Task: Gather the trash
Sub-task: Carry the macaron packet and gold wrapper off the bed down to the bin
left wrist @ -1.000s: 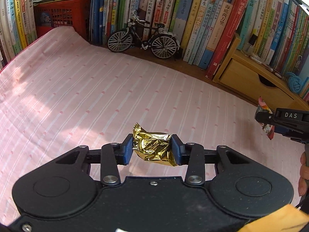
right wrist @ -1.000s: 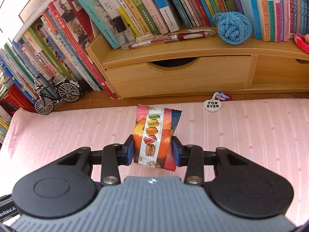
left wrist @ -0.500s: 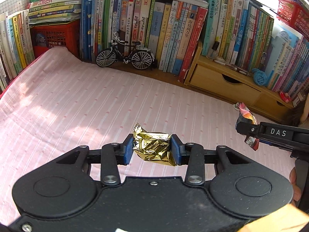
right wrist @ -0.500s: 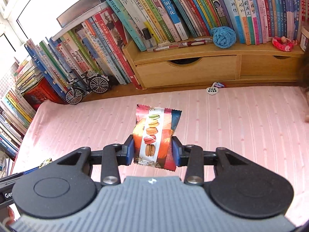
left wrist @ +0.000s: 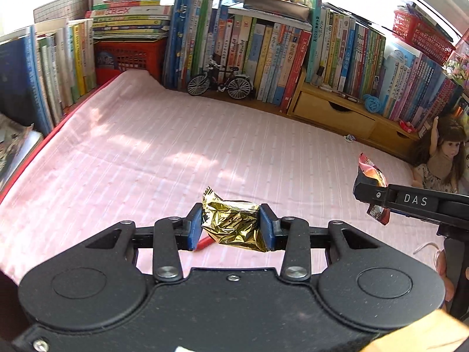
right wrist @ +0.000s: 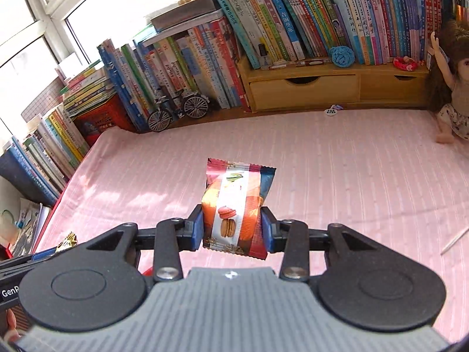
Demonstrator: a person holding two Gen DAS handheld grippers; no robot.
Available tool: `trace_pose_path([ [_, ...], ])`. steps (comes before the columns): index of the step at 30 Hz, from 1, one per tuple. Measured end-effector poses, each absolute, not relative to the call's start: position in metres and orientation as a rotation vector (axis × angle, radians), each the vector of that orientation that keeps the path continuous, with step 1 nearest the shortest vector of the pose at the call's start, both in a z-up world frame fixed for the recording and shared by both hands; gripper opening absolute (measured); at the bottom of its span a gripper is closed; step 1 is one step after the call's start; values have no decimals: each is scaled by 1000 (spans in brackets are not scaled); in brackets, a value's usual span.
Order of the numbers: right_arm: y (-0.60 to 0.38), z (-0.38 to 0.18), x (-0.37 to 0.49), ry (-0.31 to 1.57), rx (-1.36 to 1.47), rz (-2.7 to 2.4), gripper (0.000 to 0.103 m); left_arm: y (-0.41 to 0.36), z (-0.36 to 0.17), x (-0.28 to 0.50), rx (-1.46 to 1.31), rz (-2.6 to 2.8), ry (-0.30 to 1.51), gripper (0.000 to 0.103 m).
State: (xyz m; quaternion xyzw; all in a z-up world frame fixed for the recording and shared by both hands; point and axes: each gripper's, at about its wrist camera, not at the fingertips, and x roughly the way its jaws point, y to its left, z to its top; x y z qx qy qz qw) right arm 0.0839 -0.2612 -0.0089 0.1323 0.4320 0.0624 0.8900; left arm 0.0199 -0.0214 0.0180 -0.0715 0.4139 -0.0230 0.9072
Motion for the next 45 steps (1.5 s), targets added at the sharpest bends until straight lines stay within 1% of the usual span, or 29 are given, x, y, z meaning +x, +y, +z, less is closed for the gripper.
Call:
trace_pose_path([
  [5, -211, 9, 29, 900, 267, 177, 45, 31, 31, -55, -164, -37, 844, 38],
  [14, -119, 30, -56, 903, 218, 256, 45, 105, 31, -147, -149, -68, 840, 38],
  [20, -74, 22, -94, 963, 173, 297, 45, 138, 14, -183, -173, -67, 881, 38],
  [26, -48, 13, -116, 1008, 101, 361, 45, 155, -10, -194, -214, -39, 915, 38],
  [35, -35, -23, -127, 1104, 74, 406, 45, 172, -56, -201, -264, 19, 991, 38],
  [45, -20, -93, -147, 1276, 45, 448, 45, 195, -122, -221, -351, 86, 1124, 39],
])
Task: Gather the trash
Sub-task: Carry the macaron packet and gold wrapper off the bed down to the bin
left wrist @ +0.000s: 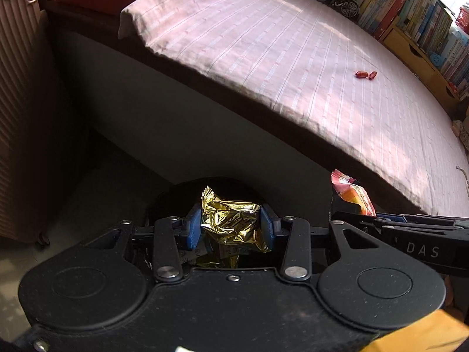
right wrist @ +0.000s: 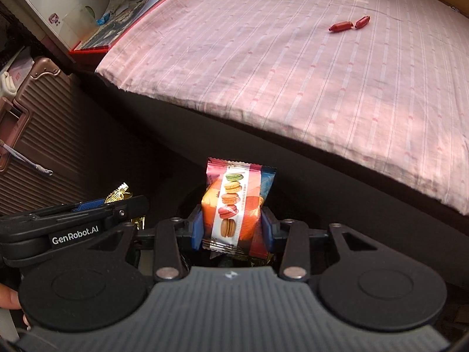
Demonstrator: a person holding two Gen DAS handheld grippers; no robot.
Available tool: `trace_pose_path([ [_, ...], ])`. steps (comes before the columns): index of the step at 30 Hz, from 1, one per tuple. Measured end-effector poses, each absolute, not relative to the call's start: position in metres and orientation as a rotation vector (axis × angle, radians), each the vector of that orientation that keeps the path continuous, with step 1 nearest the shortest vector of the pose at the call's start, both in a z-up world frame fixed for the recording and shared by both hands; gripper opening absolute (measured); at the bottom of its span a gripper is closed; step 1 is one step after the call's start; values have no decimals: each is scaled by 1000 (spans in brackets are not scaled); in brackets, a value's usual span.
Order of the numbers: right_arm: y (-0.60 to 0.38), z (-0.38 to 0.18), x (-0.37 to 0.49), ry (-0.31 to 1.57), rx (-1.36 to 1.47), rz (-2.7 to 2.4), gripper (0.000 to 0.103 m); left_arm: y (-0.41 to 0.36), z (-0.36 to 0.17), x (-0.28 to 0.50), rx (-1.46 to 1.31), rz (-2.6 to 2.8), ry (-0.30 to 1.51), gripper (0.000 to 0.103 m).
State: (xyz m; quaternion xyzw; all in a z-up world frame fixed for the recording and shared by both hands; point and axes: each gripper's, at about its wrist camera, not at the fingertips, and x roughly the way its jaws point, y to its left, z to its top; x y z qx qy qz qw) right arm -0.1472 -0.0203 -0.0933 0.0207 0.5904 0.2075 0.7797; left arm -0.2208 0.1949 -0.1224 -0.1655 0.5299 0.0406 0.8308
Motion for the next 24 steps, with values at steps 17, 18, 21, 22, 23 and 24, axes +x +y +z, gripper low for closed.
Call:
trace_pose_path([
  [17, -6, -130, -148, 1368, -7, 463, 48, 192, -173, -210, -333, 87, 1200, 42],
  [18, -5, -131, -146, 1368, -7, 462, 49, 192, -174, -210, -332, 90, 1202, 44],
  [21, -2, -133, -143, 1370, -2, 457, 53, 192, -178, -208, -341, 100, 1210, 55],
  [22, -2, -134, -142, 1370, 2, 454, 55, 193, -179, -208, -344, 105, 1212, 57],
  [23, -1, -135, -141, 1370, 4, 448, 61, 192, -180, -207, -347, 109, 1210, 61],
  [24, -1, -136, -140, 1371, 11, 445, 63, 193, -180, -207, -349, 110, 1209, 64],
])
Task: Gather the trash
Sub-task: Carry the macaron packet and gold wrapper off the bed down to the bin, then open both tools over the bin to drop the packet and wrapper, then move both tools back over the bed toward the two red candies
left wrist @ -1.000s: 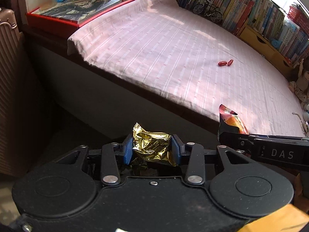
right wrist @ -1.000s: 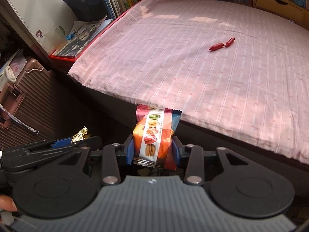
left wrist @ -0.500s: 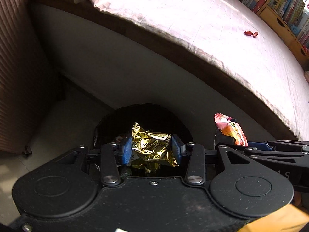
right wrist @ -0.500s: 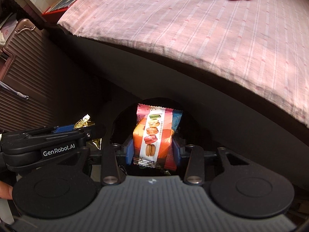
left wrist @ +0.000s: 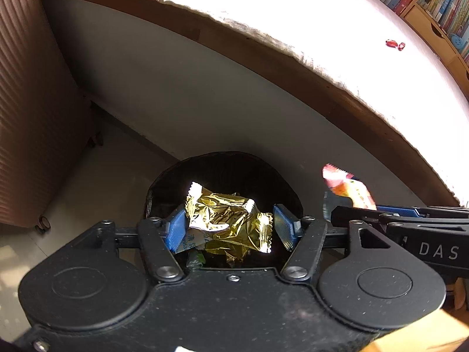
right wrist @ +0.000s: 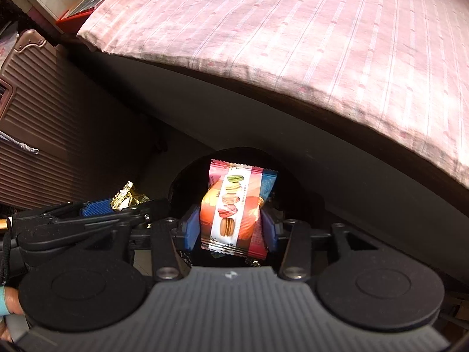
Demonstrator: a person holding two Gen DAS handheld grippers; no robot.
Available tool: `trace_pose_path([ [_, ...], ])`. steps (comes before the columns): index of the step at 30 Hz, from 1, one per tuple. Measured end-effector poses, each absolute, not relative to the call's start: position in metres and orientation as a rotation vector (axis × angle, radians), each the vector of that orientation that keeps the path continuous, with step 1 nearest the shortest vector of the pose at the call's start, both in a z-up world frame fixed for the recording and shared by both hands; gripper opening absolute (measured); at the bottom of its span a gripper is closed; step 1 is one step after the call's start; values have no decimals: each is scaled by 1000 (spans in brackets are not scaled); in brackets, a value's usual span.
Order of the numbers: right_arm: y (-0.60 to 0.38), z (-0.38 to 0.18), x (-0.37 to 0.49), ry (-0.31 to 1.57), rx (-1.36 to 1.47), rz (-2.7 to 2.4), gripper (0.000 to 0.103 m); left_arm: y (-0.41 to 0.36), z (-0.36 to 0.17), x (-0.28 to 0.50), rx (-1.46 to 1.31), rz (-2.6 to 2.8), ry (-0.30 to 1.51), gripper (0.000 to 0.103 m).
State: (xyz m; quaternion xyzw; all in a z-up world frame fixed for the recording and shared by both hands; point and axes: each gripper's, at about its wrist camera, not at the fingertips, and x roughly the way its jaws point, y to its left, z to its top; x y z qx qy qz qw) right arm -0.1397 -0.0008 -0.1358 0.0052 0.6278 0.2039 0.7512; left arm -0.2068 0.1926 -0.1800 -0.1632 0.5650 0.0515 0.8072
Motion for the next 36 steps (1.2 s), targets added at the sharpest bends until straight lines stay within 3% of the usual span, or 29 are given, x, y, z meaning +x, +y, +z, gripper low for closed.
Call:
trace_pose_path([
  [5, 2, -137, -136, 1370, 27, 438, 71, 196, -183, -208, -360, 138, 1213, 74],
  [15, -1, -121, -130, 1340, 37, 415, 73, 201, -165, -211, -363, 149, 1192, 80],
  [29, -54, -8, -88, 1045, 105, 288, 79, 175, -45, -165, -251, 41, 934, 89],
  [36, -99, 11, -59, 939, 170, 189, 80, 135, -13, -127, -221, -5, 890, 91],
])
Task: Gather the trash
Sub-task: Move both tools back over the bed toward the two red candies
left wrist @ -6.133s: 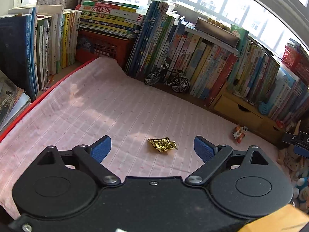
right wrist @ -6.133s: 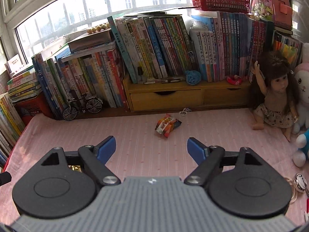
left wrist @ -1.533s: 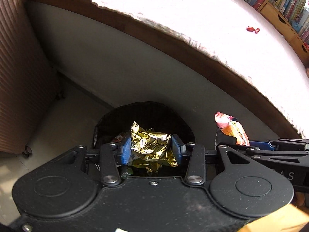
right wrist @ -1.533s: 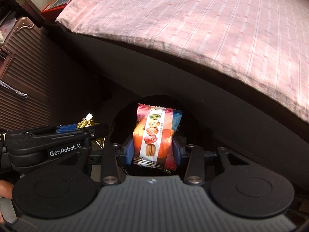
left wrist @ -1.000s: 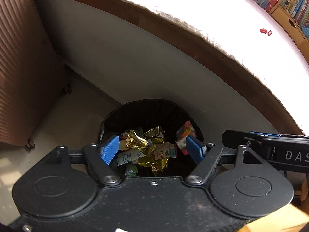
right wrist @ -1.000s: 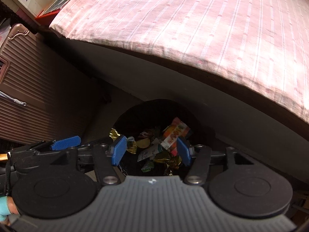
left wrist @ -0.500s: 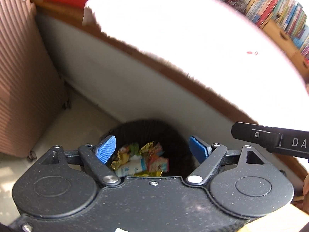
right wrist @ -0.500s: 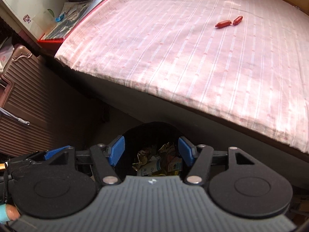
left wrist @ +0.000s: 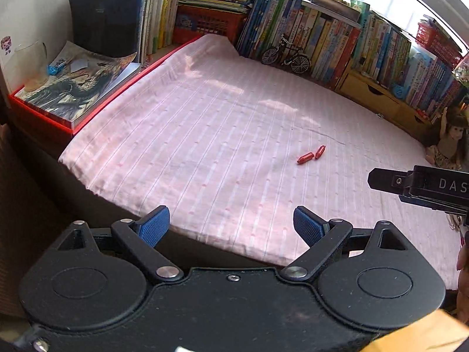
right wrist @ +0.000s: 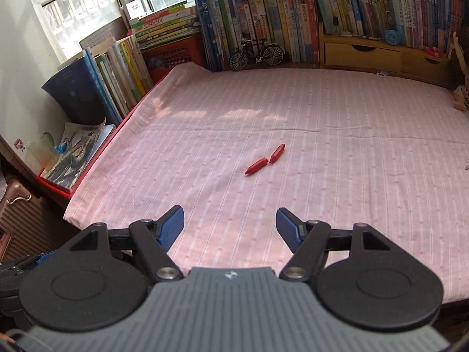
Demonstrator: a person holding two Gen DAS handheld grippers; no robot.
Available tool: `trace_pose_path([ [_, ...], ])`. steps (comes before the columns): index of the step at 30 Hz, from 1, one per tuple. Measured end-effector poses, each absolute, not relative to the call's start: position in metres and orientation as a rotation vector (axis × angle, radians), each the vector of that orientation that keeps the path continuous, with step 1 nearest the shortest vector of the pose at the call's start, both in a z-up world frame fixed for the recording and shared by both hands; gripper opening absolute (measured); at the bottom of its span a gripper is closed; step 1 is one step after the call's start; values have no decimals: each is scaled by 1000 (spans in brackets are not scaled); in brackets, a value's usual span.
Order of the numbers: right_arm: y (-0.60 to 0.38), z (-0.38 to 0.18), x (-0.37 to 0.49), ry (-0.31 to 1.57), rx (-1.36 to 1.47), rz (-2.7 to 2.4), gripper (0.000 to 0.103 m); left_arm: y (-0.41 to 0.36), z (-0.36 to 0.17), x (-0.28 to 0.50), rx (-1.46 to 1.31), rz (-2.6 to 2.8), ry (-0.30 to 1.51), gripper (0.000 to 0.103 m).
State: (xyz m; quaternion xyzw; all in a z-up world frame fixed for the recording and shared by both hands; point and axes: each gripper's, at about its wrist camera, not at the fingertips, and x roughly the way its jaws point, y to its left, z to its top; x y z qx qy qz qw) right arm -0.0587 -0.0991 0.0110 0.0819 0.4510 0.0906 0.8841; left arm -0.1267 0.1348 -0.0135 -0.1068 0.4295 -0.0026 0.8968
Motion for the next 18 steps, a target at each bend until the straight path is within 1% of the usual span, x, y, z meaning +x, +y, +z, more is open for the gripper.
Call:
trace_pose_path([
  [5, -125, -3, -25, 929, 163, 175, 76, 101, -25, -95, -219, -6, 915, 90],
  [6, -128, -8, -16, 929, 140, 189, 76, 96, -31, -86, -240, 2, 925, 89],
  [8, -133, -15, 1, 930, 68, 211, 71, 90, -40, -67, -309, 38, 955, 87],
  [10, -138, -22, 17, 919, 2, 238, 71, 86, -49, -49, -400, 66, 980, 85],
  [13, -143, -38, 39, 920, -86, 294, 71, 78, -60, -21, -469, 122, 1010, 80],
  [18, -145, -65, 68, 916, -234, 444, 71, 62, -74, 15, -489, 174, 1042, 68],
])
